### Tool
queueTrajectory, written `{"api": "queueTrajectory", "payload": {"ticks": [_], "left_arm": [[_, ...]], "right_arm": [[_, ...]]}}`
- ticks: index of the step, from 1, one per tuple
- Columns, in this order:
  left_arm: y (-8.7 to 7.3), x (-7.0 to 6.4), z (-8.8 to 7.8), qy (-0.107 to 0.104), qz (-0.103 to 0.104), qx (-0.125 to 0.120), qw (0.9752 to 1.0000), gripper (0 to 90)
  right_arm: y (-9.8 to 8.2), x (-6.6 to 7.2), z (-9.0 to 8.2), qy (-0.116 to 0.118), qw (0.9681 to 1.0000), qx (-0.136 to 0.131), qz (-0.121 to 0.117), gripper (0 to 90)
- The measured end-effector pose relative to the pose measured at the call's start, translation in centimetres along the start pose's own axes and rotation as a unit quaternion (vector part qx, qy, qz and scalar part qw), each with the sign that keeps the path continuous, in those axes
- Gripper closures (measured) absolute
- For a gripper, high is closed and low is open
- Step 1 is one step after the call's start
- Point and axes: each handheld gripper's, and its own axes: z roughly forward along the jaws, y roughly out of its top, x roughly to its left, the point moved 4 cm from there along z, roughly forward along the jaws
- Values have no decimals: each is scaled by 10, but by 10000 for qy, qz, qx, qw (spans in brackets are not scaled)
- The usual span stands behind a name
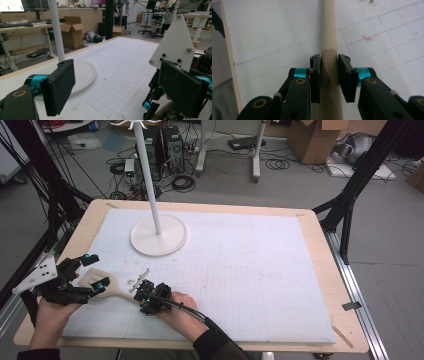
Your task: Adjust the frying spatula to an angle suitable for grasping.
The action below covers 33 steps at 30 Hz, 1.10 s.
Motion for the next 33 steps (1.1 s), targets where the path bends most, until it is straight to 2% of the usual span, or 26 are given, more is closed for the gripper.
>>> {"api": "queueTrajectory", "payload": {"ticks": [1,3,8,9,14,17,18,19,20,21,22,23,24,26,27,29,30,32,33], "left_arm": [[0,0,-1,15,5,1,10000,145],[1,0,-2,19,15,-26,10000,146],[3,-1,-2,10,28,-61,10000,146],[3,-1,-1,3,29,-61,10000,147],[4,-2,-1,-7,32,-68,10000,147],[5,-3,0,-16,51,-87,9999,148],[5,-3,0,-16,51,-87,9999,147],[5,-4,0,-24,63,-97,9999,147],[5,-4,0,-24,63,-97,9999,148],[6,-4,0,-29,86,-85,9999,148],[6,-4,0,-29,86,-85,9999,148],[6,-5,0,-29,80,-90,9999,148],[6,-5,1,-36,87,-85,9999,148],[6,-5,1,-39,86,-83,9999,148],[6,-6,2,-47,94,-77,9999,148],[5,-6,3,-57,89,-72,9999,148],[5,-7,4,-74,80,-65,9999,148],[5,-7,4,-92,86,-56,9999,148],[4,-8,6,-107,85,-44,9999,148]], "right_arm": [[-1,-1,-3,33,9998,-172,-14,736],[-2,-4,-7,107,9996,-246,65,736],[-7,-8,-13,130,9991,-399,20,736],[-9,-11,-19,153,9985,-530,-10,736],[-12,-13,-33,229,9969,-746,-12,736],[-21,-24,-52,313,9953,-921,-42,736],[-21,-24,-52,313,9953,-921,-42,736],[-28,-31,-62,346,9944,-995,-26,735],[-28,-31,-62,346,9944,-995,-26,735],[-35,-37,-74,373,9936,-1065,-20,735],[-35,-37,-74,373,9936,-1065,-20,735],[-43,-43,-86,392,9923,-1172,16,734],[-43,-43,-86,392,9923,-1172,16,734],[-57,-52,-102,385,9914,-1253,11,735],[-57,-52,-102,385,9914,-1253,11,735],[-68,-60,-111,358,9912,-1273,24,734],[-81,-68,-120,344,9912,-1278,-4,735],[-86,-70,-123,354,9915,-1255,17,734],[-99,-76,-131,325,9919,-1231,-27,734]]}}
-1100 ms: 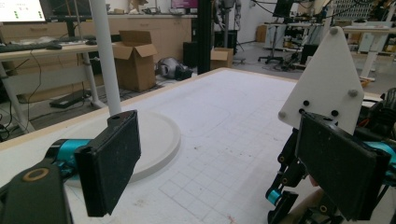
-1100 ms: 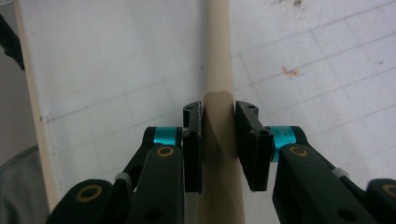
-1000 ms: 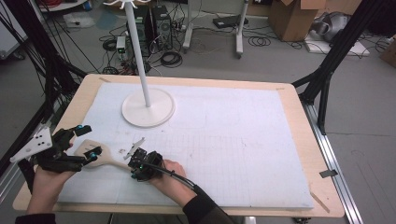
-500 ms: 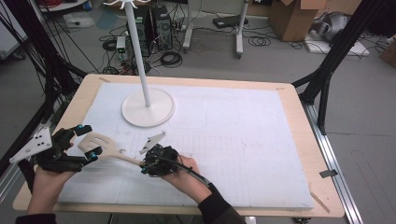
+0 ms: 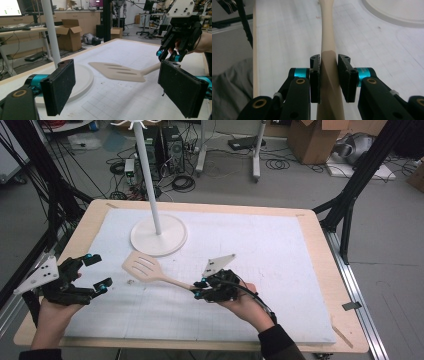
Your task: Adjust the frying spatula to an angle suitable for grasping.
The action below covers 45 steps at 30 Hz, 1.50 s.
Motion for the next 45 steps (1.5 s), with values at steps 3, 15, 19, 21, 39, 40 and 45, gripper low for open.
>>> {"api": "queueTrajectory", "payload": {"ticks": [3,15,19,21,39,40,45], "left_arm": [[-1,-1,3,-42,-11,6,10000,148],[-2,-5,12,-155,7,67,9999,148],[-4,-6,14,-182,9,102,9998,148],[-4,-6,15,-194,-3,100,9998,148],[-6,-10,21,-277,25,158,9995,148],[-6,-10,21,-285,27,160,9995,148],[-5,-11,23,-312,49,161,9994,148]], "right_arm": [[-13,-4,-12,86,9999,-40,-86,734],[-46,-11,-18,468,9963,356,-625,733],[-50,-18,-9,500,9954,484,-654,733],[-52,-20,-4,535,9950,554,-632,733],[-56,-22,4,822,9924,601,-690,600],[-55,-22,2,793,9931,547,-674,578],[-51,-22,-16,746,9955,207,-553,454]]}}
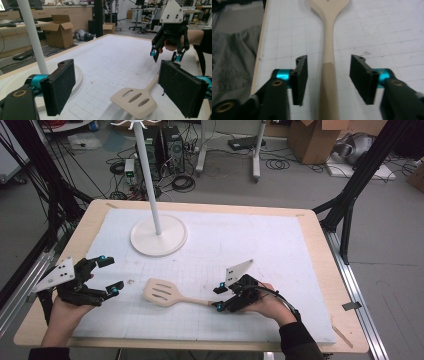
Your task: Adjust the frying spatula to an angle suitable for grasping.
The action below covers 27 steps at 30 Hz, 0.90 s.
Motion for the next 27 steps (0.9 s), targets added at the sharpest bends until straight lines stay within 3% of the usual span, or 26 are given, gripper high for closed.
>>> {"api": "queueTrajectory", "payload": {"ticks": [4,5,12,13,14,17,18,19,22,23,27], "left_arm": [[0,-1,1,-30,14,5,10000,148],[0,-1,3,-51,21,18,10000,148],[0,-3,7,-102,29,37,9999,148],[0,-5,8,-126,44,27,9999,148],[0,-5,8,-126,44,27,9999,148],[2,-6,11,-166,70,31,9998,148],[2,-6,11,-166,70,31,9998,148],[2,-7,12,-182,64,26,9998,148],[1,-7,14,-229,53,21,9997,147],[0,-7,16,-257,42,27,9997,148],[-1,-6,19,-270,28,24,9996,148]], "right_arm": [[0,2,-15,8,9995,-281,155,365],[-2,3,-28,-51,9988,-456,191,317],[-13,9,-59,-331,9940,-1006,265,228],[-21,11,-70,-492,9911,-1203,288,207],[-21,11,-70,-492,9911,-1203,288,207],[-36,14,-83,-680,9852,-1517,408,174],[-36,14,-83,-680,9852,-1517,408,174],[-46,14,-90,-817,9816,-1658,474,151],[-52,14,-94,-896,9790,-1762,495,147],[-59,15,-99,-934,9763,-1873,557,140],[-65,17,-104,-1024,9733,-1962,603,140]]}}
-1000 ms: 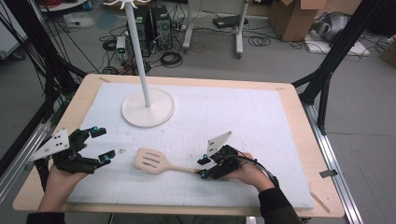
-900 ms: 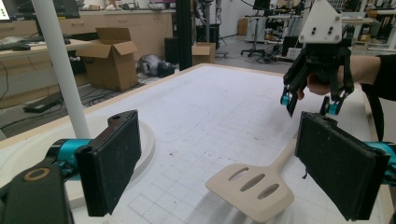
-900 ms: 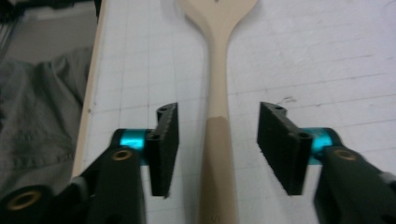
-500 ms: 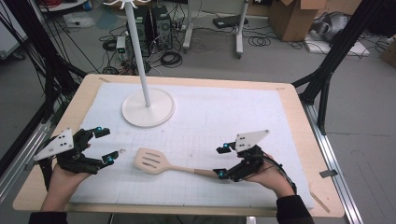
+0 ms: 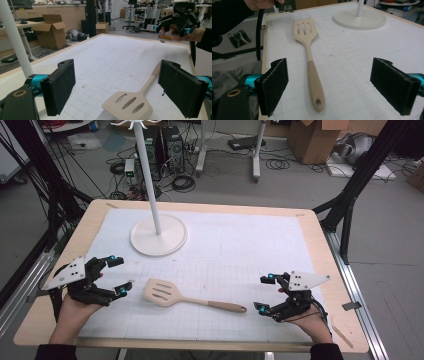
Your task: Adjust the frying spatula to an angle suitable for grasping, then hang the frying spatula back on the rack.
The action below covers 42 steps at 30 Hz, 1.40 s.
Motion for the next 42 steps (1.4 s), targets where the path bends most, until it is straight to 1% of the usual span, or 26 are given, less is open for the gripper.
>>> {"api": "queueTrajectory", "payload": {"ticks": [5,6,7,9,12,14,17,22,23,26,27,28,29,31,32,33,34,35,36,37,38,39,40,41,42], "left_arm": [[2,-1,4,-60,41,-3,10000,147],[3,-1,6,-77,42,-13,10000,147],[3,-1,6,-77,42,-13,10000,147],[4,-3,8,-116,59,-21,9999,147],[6,-5,10,-139,94,-8,9999,147],[6,-6,10,-146,90,-14,9999,146],[8,-8,13,-199,122,-14,9997,145],[16,-16,26,-405,235,77,9989,135],[16,-16,26,-405,235,77,9989,135],[20,-23,36,-572,305,153,9978,135],[22,-27,43,-658,368,153,9970,135],[23,-29,48,-707,391,162,9966,135],[23,-29,48,-707,391,162,9966,135],[25,-32,57,-817,418,202,9956,135],[26,-34,64,-913,426,248,9946,135],[26,-37,74,-1035,483,370,9928,135],[26,-37,74,-1035,483,370,9928,135],[25,-40,81,-1111,508,460,9914,135],[26,-43,90,-1222,538,560,9895,136],[26,-43,90,-1222,538,560,9895,137],[26,-46,100,-1325,557,653,9875,138],[26,-46,100,-1325,557,653,9875,138],[24,-48,108,-1425,593,783,9849,139],[24,-48,108,-1425,593,783,9849,139],[22,-51,115,-1506,637,906,9824,139]], "right_arm": [[-3,0,-6,-28,10000,-68,-31,136],[-2,-2,-10,-100,9998,-142,-50,134],[-2,-2,-11,-104,9998,-161,6,134],[-2,-4,-15,-180,9995,-256,-4,130],[-1,-5,-20,-217,9990,-372,117,128],[-1,-6,-21,-269,9988,-414,73,128],[-1,-6,-22,-276,9988,-406,72,127],[-2,-7,-23,-349,9985,-424,73,128],[-2,-7,-23,-319,9985,-439,90,128],[-1,-7,-23,-341,9983,-458,68,127],[-1,-7,-22,-342,9984,-448,75,128],[-1,-7,-22,-356,9983,-457,68,128],[-1,-7,-22,-356,9983,-457,68,128],[-1,-7,-22,-343,9983,-458,79,127],[-1,-7,-22,-367,9983,-455,80,128],[-1,-7,-22,-357,9983,-453,76,128],[-1,-7,-22,-357,9983,-453,76,128],[-1,-7,-22,-359,9983,-451,75,128],[-2,-8,-22,-368,9983,-451,82,127],[-2,-8,-22,-368,9983,-451,82,127],[-2,-9,-22,-374,9983,-443,90,128],[-2,-9,-22,-374,9983,-443,90,128],[-2,-8,-22,-377,9983,-444,97,128],[-2,-8,-22,-377,9983,-444,97,128],[-2,-8,-23,-336,9984,-433,113,127]]}}
